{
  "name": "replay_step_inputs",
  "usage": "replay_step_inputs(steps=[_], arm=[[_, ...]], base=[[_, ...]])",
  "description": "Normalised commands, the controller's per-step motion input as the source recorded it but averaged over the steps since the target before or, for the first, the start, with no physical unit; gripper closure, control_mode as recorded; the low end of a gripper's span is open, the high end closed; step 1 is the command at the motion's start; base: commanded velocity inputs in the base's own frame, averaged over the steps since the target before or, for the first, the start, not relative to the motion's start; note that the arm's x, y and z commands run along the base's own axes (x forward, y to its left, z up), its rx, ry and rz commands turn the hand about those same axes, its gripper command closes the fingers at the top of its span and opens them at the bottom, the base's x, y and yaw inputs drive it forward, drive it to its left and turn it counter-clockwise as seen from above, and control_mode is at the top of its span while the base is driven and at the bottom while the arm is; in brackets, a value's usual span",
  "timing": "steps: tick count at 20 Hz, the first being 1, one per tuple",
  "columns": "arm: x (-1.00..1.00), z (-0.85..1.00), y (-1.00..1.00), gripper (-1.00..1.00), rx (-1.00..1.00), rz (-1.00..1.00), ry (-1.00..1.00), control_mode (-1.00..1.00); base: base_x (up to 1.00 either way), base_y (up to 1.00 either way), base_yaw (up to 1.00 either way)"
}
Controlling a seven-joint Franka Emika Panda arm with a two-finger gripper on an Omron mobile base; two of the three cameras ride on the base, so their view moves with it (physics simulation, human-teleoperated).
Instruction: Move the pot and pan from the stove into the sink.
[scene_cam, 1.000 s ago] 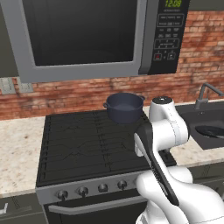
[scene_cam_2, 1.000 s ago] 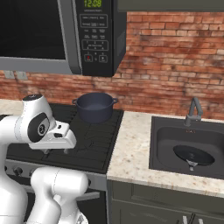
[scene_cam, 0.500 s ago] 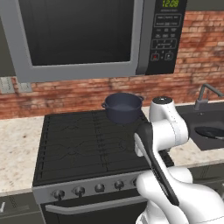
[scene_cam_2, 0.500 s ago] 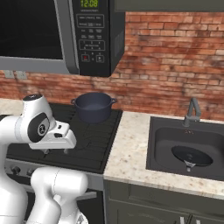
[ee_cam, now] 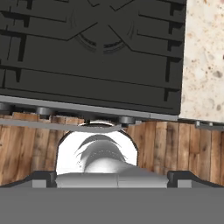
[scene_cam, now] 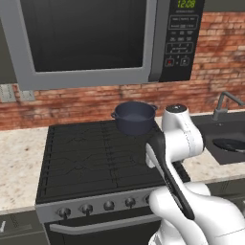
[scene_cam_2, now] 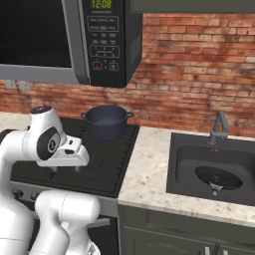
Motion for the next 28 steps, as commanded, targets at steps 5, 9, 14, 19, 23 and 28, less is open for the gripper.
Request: replay_step_inputs(steps=[5,9,14,19,23,28], arm=[[0.60,0.05,0.00,-1.00,0.03,-0.05,0.00,-1.00],[0.55,0.06,0.00,-1.00,0.03,-0.08,0.00,-1.00],[0.47,0.08,-0.02,-1.00,0.04,-0.12,0.00,-1.00],[0.33,0.07,-0.01,-1.00,0.05,-0.17,0.00,-1.00],[0.08,0.03,-0.04,-1.00,0.09,-0.22,0.00,-1.00],[0.00,0.00,-0.10,-1.00,0.11,-0.27,0.00,-1.00]], base=[[0.00,0.00,0.00],[0.00,0.00,0.00],[0.00,0.00,0.00],[0.00,0.00,0.00],[0.00,0.00,0.00],[0.00,0.00,0.00]])
